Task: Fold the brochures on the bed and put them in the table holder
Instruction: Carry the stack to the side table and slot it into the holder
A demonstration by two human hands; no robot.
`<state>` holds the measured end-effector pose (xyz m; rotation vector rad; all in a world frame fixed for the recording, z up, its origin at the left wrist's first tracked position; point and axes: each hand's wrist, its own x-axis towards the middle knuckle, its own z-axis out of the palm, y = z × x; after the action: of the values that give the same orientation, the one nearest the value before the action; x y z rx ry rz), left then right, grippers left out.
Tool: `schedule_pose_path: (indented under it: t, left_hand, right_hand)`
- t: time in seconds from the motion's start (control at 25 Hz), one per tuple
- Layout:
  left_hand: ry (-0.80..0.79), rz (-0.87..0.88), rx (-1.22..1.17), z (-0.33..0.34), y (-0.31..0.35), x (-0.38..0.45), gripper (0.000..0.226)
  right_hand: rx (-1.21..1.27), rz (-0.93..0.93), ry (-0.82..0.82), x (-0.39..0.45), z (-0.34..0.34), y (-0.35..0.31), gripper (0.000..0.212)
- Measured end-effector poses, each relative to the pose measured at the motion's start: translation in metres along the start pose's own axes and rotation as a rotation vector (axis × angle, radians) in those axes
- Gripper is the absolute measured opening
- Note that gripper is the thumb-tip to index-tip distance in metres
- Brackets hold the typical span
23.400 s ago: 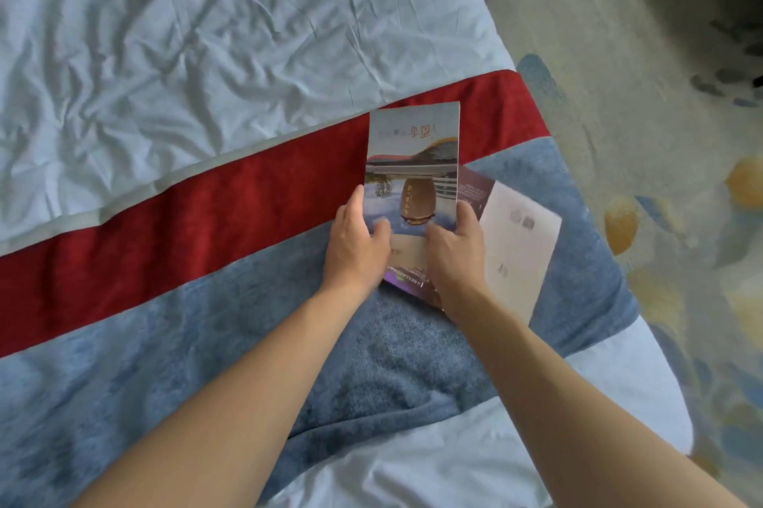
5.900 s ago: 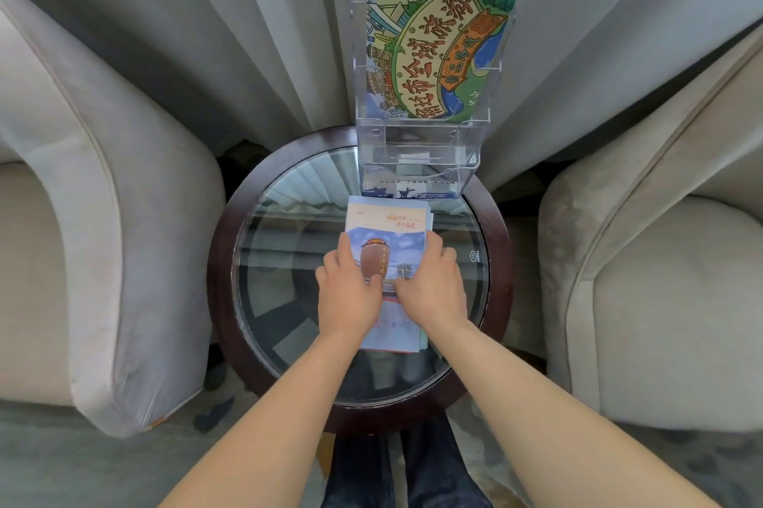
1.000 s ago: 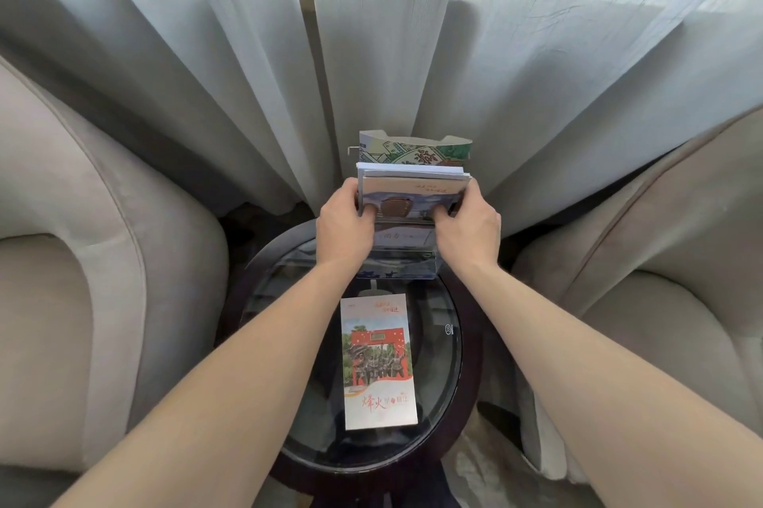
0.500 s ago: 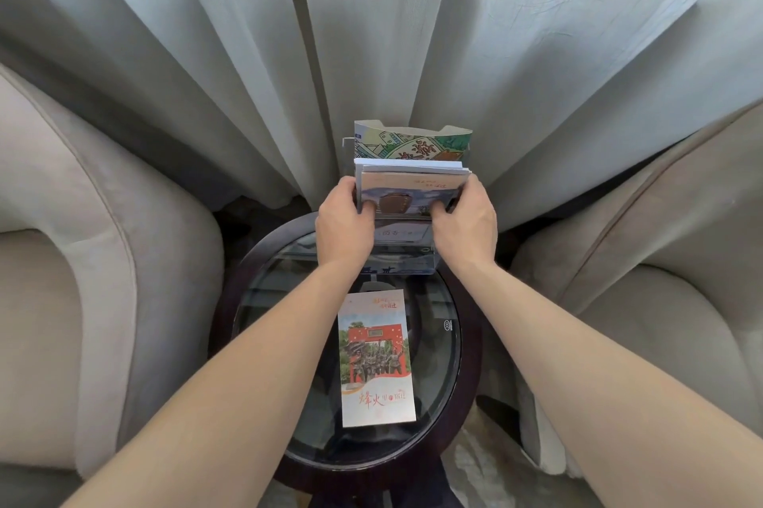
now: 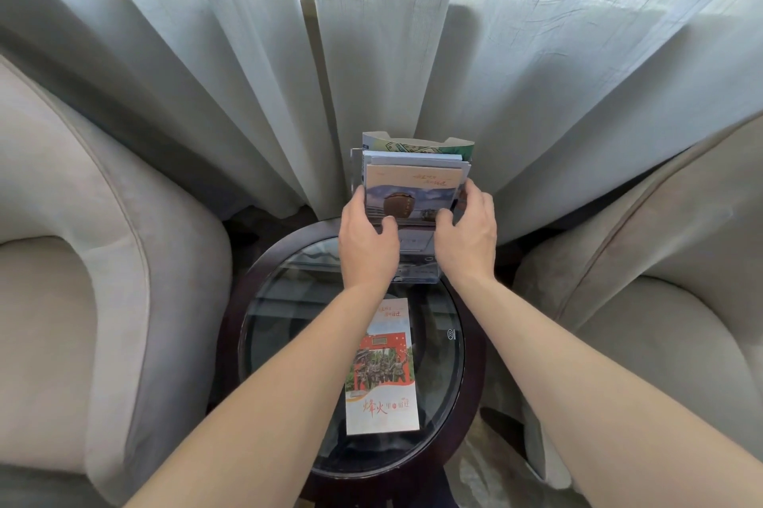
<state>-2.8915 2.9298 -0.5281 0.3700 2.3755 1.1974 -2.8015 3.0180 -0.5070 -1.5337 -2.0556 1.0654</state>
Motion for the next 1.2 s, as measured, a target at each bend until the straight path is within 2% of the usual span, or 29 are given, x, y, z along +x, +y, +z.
schedule_pose_path:
  t: [0.28, 0.48, 0.76, 0.84, 0.92, 1.04, 1.2]
  left_hand:
    - [0.007, -0.023, -0.048, -0.002, 0.007, 0.006, 0.054]
    - [-0.022, -0.016, -0.068, 0.001, 0.017, -0.001, 0.062]
    - [-0.119, -0.015, -0.053, 0.001, 0.015, 0.002, 0.059]
    - [-0.146, -0.007, -0.022, 0.001, 0.017, 0.007, 0.058]
    - [-0.203, 0.03, 0.132, 0.005, 0.016, 0.011, 0.056]
    - [-0.281, 0.157, 0.422, 0.012, 0.015, 0.007, 0.046]
    - [-0.307, 0.311, 0.75, 0.008, -0.002, 0.004, 0.045]
  right_hand:
    - [0.071, 0.054, 0.006, -0.001, 0.003, -0.013, 0.045]
    - [0.131, 0.128, 0.026, -0.006, 0.004, -0.016, 0.05]
    - [0.193, 0.137, -0.06, -0.002, 0.004, -0.008, 0.054]
    - [0.166, 0.141, -0.032, 0.0, 0.006, -0.005, 0.058]
    - [0.051, 0.156, -0.053, 0.001, 0.009, 0.004, 0.068]
    - [-0.22, 0.103, -0.234, 0.004, 0.011, 0.021, 0.069]
    - [-0.513, 0.0, -0.651, -0.016, 0.028, 0.046, 0.073]
